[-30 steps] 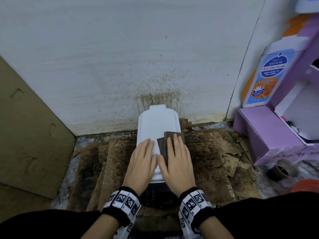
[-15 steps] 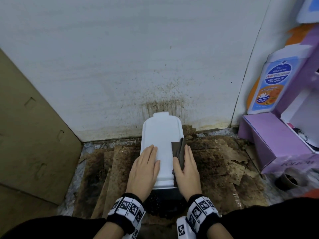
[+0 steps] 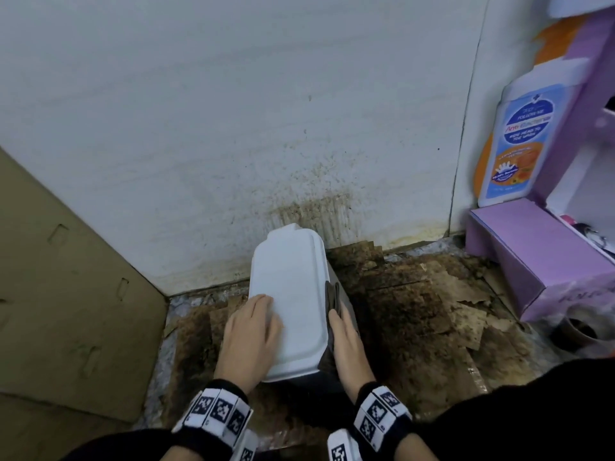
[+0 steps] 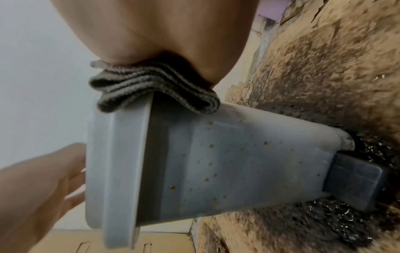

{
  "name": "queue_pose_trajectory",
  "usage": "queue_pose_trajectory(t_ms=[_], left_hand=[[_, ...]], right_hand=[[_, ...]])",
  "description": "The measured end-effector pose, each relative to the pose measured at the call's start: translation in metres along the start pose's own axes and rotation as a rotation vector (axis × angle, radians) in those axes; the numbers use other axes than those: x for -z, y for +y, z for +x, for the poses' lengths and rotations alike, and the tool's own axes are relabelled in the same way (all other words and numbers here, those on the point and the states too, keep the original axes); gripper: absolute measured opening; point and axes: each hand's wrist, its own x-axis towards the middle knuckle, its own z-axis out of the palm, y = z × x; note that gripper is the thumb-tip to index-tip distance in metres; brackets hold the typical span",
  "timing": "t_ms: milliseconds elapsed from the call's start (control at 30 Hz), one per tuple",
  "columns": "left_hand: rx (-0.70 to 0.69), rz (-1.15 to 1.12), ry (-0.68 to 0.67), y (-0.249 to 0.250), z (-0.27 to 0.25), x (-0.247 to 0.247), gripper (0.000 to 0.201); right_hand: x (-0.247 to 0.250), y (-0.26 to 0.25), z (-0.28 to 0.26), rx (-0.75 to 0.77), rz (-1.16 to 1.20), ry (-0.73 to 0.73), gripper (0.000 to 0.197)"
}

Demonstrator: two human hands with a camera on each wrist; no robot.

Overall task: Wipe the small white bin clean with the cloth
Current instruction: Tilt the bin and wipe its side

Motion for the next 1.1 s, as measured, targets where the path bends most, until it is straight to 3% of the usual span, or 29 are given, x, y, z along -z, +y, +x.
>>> queue_pose_trajectory(t_ms=[67, 167, 267, 333, 500, 800, 933, 1100], left_hand=[[0.067, 0.041, 0.034, 0.002, 0.008, 0.006, 0.03], [0.172, 0.124, 0.038, 0.008, 0.019, 0.005, 0.056], [0.191, 0.218, 0.017, 0.009, 0.02, -0.011, 0.061], [0.178, 0.15, 0.012, 0.004, 0.021, -0.018, 0.063], [-0.03, -0.083, 0.042, -0.022, 0.021, -0.016, 0.068], [0.102, -0.345, 0.018, -0.043, 0.021, -0.016, 0.07], [0.2, -0.432, 0.05, -0.048, 0.017, -0.018, 0.072], [0.189, -0.422, 0.026, -0.061, 0.017, -0.02, 0.072]], right_hand=[[-0.007, 0.001, 0.0, -0.001, 0.006, -0.024, 0.049], [-0.02, 0.005, 0.002, -0.022, 0.008, -0.065, 0.049], [-0.035, 0.018, 0.005, 0.022, 0.017, -0.088, 0.071], [-0.042, 0.026, 0.01, 0.047, 0.002, -0.1, 0.079], [-0.053, 0.034, 0.018, 0.121, -0.069, -0.141, 0.052], [-0.06, 0.076, 0.031, 0.384, -0.39, -0.024, 0.061], [-0.046, 0.106, 0.046, 0.347, -0.452, -0.036, 0.064], [-0.021, 0.145, 0.069, 0.087, -0.392, 0.023, 0.048]])
